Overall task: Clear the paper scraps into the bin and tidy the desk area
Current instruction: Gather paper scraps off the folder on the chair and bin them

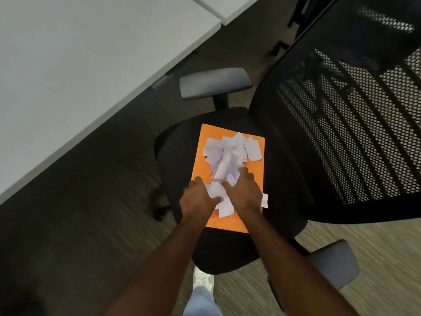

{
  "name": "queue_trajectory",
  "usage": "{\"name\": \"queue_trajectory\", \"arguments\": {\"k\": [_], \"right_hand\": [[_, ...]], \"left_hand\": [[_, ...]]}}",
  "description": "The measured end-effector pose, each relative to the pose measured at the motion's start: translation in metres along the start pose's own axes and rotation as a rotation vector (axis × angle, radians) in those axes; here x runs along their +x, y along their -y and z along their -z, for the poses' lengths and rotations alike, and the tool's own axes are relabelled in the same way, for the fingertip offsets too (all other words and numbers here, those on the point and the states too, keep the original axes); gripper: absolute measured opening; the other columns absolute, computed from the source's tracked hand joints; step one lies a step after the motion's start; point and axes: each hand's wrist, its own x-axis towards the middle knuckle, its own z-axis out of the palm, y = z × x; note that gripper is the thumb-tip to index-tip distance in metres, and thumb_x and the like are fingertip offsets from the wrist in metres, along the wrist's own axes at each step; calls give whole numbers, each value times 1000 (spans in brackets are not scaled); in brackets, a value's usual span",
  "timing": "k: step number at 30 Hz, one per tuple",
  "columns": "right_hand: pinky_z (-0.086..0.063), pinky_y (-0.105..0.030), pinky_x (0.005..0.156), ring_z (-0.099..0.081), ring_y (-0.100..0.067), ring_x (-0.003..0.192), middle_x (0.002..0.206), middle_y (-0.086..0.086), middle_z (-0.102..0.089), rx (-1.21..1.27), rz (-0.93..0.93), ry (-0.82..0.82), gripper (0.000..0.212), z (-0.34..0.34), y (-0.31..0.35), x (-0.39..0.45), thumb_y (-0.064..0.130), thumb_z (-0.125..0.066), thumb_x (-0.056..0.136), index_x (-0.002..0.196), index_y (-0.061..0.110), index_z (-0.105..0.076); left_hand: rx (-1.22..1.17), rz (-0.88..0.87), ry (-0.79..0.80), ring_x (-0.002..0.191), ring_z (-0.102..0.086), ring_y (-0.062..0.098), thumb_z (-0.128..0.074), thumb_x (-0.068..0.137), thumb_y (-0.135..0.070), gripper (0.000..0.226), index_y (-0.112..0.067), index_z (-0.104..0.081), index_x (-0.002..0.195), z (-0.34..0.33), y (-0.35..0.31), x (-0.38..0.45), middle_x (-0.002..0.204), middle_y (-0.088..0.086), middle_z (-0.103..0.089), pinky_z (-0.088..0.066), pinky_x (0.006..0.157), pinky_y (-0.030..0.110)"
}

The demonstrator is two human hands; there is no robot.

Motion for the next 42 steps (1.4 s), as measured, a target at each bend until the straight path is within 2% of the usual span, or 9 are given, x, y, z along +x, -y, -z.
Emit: {"name": "queue_trajectory", "arguments": {"k": [5,11,15,20,24,28,34,38,42], "right_hand": [[-57,-37,88,-65,-25,110,130,-6,-58,57,-19,10,59,-7,4,10,41,-72,88,133,21,-39],[-53,-39,89,-64,-27,113,126,-6,-63,161,-4,-91,49,-13,-8,15,16,-72,89,128,21,-44],[-54,-42,90,-63,-28,116,126,-6,-64,202,-29,-112,53,-8,-18,16,10,-73,87,131,22,-45],[-55,-45,91,-60,-30,121,131,-8,-63,236,-80,-172,52,3,-32,15,13,-72,89,135,24,-49],[-55,-46,95,-61,-30,121,130,-7,-64,332,-57,-236,46,14,-47,11,11,-71,89,131,23,-55],[-49,-32,87,-63,-24,116,125,-2,-67,440,-56,-238,41,23,-59,4,11,-71,88,126,24,-61],[-49,-31,85,-60,-13,103,119,-3,-70,498,-61,-228,33,25,-73,-13,11,-73,86,118,20,-68],[-56,-38,83,-64,-17,100,112,-4,-71,553,-115,-203,28,28,-80,-23,12,-75,86,114,18,-71],[-51,-26,68,-67,-19,92,104,-4,-73,575,-119,-210,25,34,-90,-38,10,-75,85,108,19,-74]], "left_hand": [[-119,61,44,105,-66,24,-80,72,-60,65,-20,-56,118,-11,-1,10,117,2,-66,-56,83,36],[-219,53,13,108,-65,27,-78,78,-54,59,-16,-64,121,-20,8,15,118,4,-68,-52,84,36],[-278,68,72,79,-67,26,-78,79,-48,36,-20,-57,71,-17,11,15,73,0,-62,-46,60,30],[-311,115,112,53,-50,14,-81,78,-42,45,-19,-49,57,-13,12,17,57,-2,-47,-37,52,24],[-320,121,167,65,-60,18,-81,79,-41,37,-18,-57,63,-13,16,23,67,1,-59,-53,64,33],[-401,116,218,76,-69,25,-83,79,-36,33,-19,-59,65,-10,20,26,80,5,-66,-63,73,42],[-611,128,283,80,-74,24,-84,80,-23,22,-7,-71,88,-8,32,23,95,9,-74,-65,62,41],[-713,67,363,77,-71,12,-85,79,-20,16,-18,-70,85,0,40,17,90,-2,-73,-61,54,30],[-800,63,337,72,-72,9,-86,78,-16,14,-17,-72,82,14,47,12,82,-4,-73,-59,50,29]]}}
